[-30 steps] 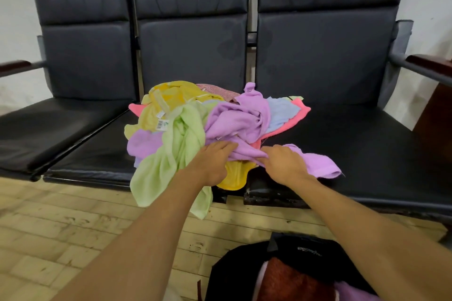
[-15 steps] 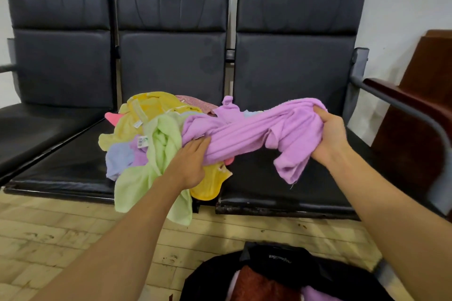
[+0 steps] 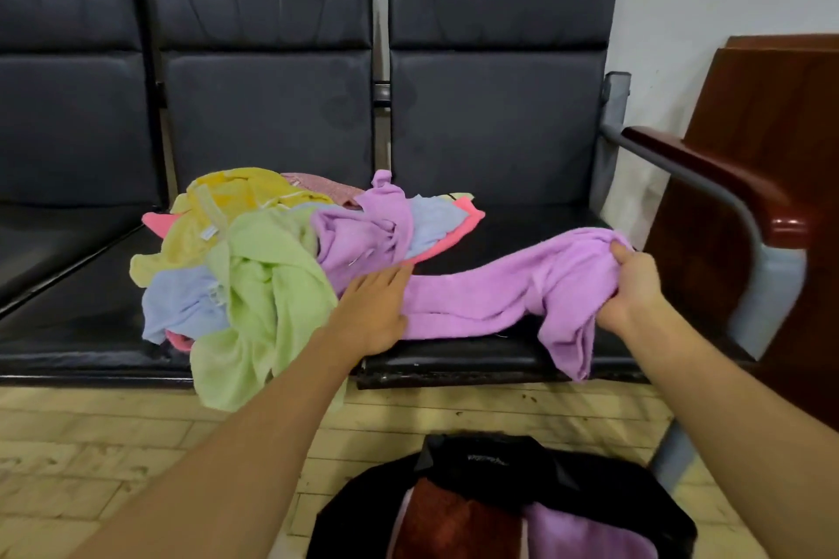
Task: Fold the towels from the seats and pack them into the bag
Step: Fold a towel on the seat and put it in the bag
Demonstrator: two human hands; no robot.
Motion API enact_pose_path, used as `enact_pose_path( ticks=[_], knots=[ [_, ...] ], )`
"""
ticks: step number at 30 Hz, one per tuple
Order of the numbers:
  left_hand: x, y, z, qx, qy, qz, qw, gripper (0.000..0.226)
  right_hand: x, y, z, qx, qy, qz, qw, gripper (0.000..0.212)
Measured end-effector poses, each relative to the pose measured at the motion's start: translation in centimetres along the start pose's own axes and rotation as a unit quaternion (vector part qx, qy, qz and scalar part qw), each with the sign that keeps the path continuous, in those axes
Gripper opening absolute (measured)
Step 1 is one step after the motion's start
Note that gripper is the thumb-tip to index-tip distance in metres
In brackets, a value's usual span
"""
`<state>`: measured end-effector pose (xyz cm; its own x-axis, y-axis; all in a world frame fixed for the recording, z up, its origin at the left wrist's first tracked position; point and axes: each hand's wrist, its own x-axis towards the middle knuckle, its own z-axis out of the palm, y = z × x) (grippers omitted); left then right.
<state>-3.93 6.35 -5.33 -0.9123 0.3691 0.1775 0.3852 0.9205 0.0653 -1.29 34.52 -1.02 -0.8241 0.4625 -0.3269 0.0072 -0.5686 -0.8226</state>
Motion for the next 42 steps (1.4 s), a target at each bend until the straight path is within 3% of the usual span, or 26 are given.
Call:
enact_pose_path(
  ticks=[3, 8, 12, 14, 17, 18, 21, 23, 25, 29, 32, 35, 38, 42],
  knots=[
    [0.8, 1.2, 1.4, 0.043, -0.022, -0.003, 0.999, 0.072, 1.0, 0.9, -1.2, -0.132, 0.034, -0.041, 0.99, 0.038],
    [2.2, 1.6, 3.1, 0.082, -0.029, -0.039, 0.995, 0.034, 1.5, 1.3, -3.9, -0.341, 0.003, -0.115, 0.933, 0.024],
    [3.2, 3.1, 3.5, -0.086, 0.044, -0.033, 0.995, 0.017, 0.8, 1.6, -3.9, -0.476, -0.109, -0.188, 0.852, 0.03],
    [3.6, 4.9, 2.9, -0.189, 0.068, -0.01, 0.98, 0.015, 0.0, 1.9, -3.1, -0.552, -0.16, -0.227, 0.786, 0.04],
    [3.7, 8.2, 1.6, -0.331, 0.081, 0.035, 0.939, 0.014, -1.0, 3.3, -1.9, -0.663, -0.203, -0.234, 0.682, 0.072],
    [3.6, 8.9, 1.5, -0.365, 0.065, 0.042, 0.928, 0.014, -1.4, 3.7, -1.5, -0.685, -0.208, -0.237, 0.656, 0.065],
    [3.2, 8.9, 1.6, -0.401, -0.018, 0.055, 0.914, 0.011, -2.1, 4.6, -1.1, -0.721, -0.18, -0.272, 0.612, 0.019],
    [2.9, 8.1, 1.8, -0.404, -0.051, 0.054, 0.912, 0.011, -1.6, 4.9, -1.4, -0.718, -0.148, -0.274, 0.622, 0.005],
    [2.4, 7.1, 1.6, -0.399, -0.072, 0.038, 0.913, 0.017, -0.7, 4.5, -1.5, -0.693, -0.119, -0.243, 0.668, 0.015],
    [1.5, 5.3, 1.7, -0.299, -0.082, 0.014, 0.95, 0.035, 0.2, 1.1, -2.1, -0.464, -0.051, -0.204, 0.86, 0.019],
    [1.1, 4.8, 1.5, -0.293, -0.064, 0.0, 0.954, 0.038, -0.4, -1.2, -3.0, -0.291, -0.007, -0.169, 0.942, 0.014],
    [0.9, 5.6, 1.1, -0.284, -0.041, -0.014, 0.958, 0.032, -1.1, -1.9, -4.3, -0.209, 0.015, -0.127, 0.97, 0.015],
    [0.5, 7.9, 0.7, -0.324, -0.047, -0.038, 0.944, 0.018, -1.2, -1.4, -5.2, -0.262, 0.017, -0.071, 0.962, 0.018],
    [-0.9, 12.6, 0.2, -0.461, -0.149, -0.052, 0.873, 0.028, -0.9, -0.7, -6.5, -0.38, -0.01, -0.066, 0.923, 0.014]
  ],
)
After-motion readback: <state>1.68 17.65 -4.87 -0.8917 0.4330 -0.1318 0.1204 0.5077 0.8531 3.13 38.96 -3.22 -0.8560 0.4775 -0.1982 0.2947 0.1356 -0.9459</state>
